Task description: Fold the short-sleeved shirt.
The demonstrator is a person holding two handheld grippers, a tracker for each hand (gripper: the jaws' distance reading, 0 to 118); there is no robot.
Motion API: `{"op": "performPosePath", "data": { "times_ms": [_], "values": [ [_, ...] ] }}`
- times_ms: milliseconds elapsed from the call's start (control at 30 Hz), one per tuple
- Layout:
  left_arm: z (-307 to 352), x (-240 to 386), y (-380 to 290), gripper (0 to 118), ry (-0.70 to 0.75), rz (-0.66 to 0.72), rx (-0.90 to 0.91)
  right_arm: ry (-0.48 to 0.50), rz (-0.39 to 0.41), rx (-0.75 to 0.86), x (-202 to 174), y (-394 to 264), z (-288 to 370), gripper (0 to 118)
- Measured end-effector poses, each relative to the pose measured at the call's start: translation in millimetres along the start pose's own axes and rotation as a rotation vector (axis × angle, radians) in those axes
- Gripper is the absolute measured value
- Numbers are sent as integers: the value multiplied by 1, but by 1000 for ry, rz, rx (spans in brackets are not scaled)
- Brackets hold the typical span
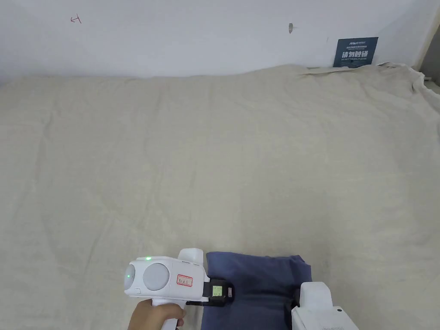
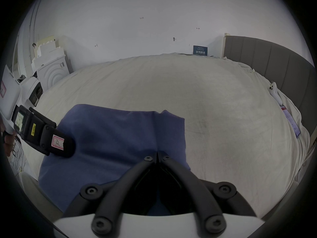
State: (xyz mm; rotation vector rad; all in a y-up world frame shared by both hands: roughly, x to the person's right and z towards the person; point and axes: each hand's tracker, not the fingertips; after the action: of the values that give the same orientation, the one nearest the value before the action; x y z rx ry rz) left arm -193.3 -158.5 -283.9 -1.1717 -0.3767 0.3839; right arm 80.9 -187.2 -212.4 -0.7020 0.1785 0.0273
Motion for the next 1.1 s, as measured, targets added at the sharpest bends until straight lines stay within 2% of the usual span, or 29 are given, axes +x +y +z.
{"op": "performPosePath", "data": {
  "times_ms": [33,67,100,333,467,633,800,1100],
  "values": [
    [-1,-3,1,21,-29,10,-3,1,0,-1,0,0,0,0],
    [-2,-3,0,21,-75,74,-5,1,1,-2,-1,1,1,0],
    [-2,-2,-2,20,-35,53,4,3,2,-4,0,1,1,0],
    [10,4,-5,18,-36,16,39,35,32,3,4,15,11,0],
    [33,-1,5,17,-57,0,73,52,31,132,8,46,41,0],
    [75,-32,24,17,14,-30,98,42,35,303,15,92,79,0],
    [128,-89,40,17,157,-21,125,28,30,462,20,134,113,0],
    [225,-197,60,17,378,13,129,-21,61,545,19,171,131,0]
  ]
}}
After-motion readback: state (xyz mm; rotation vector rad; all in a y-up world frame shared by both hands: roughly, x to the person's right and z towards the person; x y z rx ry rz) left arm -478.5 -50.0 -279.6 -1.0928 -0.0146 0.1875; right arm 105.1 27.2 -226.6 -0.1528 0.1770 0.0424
